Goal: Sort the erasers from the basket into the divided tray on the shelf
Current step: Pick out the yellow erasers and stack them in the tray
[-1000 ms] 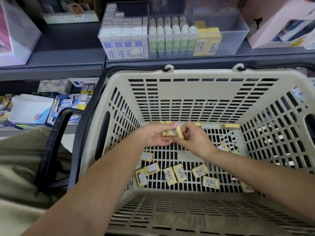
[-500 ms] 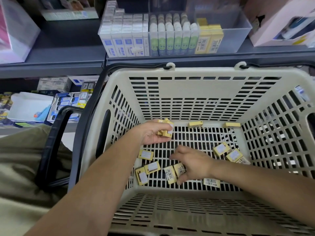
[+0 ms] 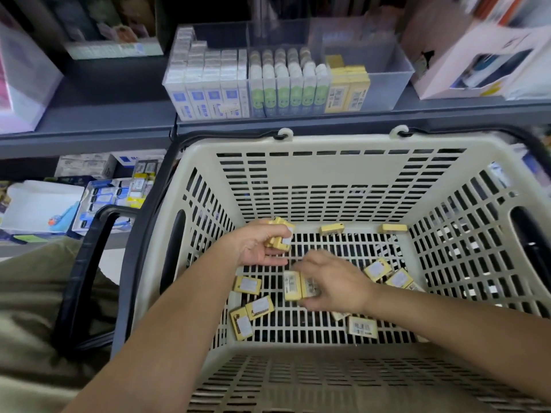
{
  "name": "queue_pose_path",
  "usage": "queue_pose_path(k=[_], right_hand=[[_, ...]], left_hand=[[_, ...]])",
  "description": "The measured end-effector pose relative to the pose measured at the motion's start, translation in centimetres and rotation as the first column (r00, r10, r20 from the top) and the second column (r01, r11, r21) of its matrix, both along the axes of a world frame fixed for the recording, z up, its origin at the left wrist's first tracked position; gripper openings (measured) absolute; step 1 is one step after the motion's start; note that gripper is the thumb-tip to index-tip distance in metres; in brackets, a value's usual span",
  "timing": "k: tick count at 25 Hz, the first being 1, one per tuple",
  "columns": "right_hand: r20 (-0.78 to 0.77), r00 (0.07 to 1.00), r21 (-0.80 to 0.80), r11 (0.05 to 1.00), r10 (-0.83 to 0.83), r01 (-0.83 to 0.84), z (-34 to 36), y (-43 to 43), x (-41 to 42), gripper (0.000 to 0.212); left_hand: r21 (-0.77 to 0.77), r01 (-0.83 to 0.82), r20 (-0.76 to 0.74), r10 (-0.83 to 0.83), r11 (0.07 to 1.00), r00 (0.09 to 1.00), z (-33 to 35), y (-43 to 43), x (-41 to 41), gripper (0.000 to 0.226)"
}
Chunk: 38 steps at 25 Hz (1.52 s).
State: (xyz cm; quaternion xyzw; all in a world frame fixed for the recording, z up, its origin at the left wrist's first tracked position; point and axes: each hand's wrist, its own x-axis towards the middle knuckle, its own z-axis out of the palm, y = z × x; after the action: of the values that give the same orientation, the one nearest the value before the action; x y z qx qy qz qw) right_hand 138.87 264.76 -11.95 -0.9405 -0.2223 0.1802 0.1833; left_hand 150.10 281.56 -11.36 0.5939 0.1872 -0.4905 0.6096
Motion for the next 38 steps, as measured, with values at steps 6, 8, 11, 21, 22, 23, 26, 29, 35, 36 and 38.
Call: queue_pose_path(k=[6, 8, 11, 21, 22, 23, 26, 29, 35, 36, 38], right_hand=[[0.262, 0.928, 0.163, 0.960, -0.266, 0.229, 4.8, -3.2, 3.2, 0.061], [0.292, 0.915, 0.175, 0.956, -0.279, 0.236, 5.4, -3.1, 3.9, 0.061], [0.300, 0.906, 0.213, 0.946, -0.300, 0.243, 6.3, -2.9, 4.8, 0.064], [-0.007, 0.896, 0.451, 0.798, -0.444, 0.399, 14.1, -4.7, 6.5, 0.052], [-0.040, 0.886, 0.514, 0.751, -0.462, 0.415, 15.1, -5.0, 6.6, 0.047], [-0.069, 0.874, 0.579, 0.695, -0.480, 0.427, 16.0, -5.4, 6.8, 0.041], [-0.062, 0.864, 0.688, 0.605, -0.500, 0.400, 19.1, -7.3, 8.9, 0.026], [0.207, 0.794, 0.596, 0.718, -0.571, 0.361, 21.2, -9.4, 12.3, 0.017], [0.583, 0.665, 0.184, 0.872, -0.468, 0.453, 21.8, -10.5, 19.6, 0.026], [0.541, 0.709, 0.150, 0.882, -0.452, 0.447, 21.3, -10.5, 20.5, 0.028], [0.419, 0.792, 0.125, 0.892, -0.444, 0.434, 20.3, -10.6, 21.6, 0.026]], left_hand=[[-0.212, 0.078, -0.036, -0.088, 0.974, 0.995, 1.6, -0.9, -0.2, 0.041], [-0.299, 0.080, -0.032, -0.094, 0.951, 0.995, 2.6, -1.4, -0.3, 0.048], [-0.395, -0.011, -0.012, 0.006, 0.918, 1.000, 4.3, -2.0, -0.1, 0.053], [-0.378, 0.168, 0.354, -0.026, 0.910, 0.935, 12.3, -4.4, 1.3, 0.045], [-0.352, 0.198, 0.417, -0.036, 0.915, 0.908, 13.2, -4.5, 1.6, 0.046], [-0.342, 0.207, 0.469, -0.024, 0.917, 0.883, 14.0, -4.6, 1.9, 0.047], [-0.374, 0.148, 0.584, 0.108, 0.916, 0.805, 16.1, -4.9, 3.7, 0.049], [-0.363, 0.044, 0.673, 0.229, 0.931, 0.703, 16.6, -5.9, 6.0, 0.045], [-0.269, 0.076, 0.791, 0.176, 0.960, 0.586, 15.9, -7.5, 7.4, 0.043], [-0.289, 0.081, 0.776, 0.185, 0.954, 0.603, 15.7, -7.3, 7.5, 0.044], [-0.358, 0.085, 0.730, 0.222, 0.930, 0.647, 15.7, -6.9, 7.8, 0.042]])
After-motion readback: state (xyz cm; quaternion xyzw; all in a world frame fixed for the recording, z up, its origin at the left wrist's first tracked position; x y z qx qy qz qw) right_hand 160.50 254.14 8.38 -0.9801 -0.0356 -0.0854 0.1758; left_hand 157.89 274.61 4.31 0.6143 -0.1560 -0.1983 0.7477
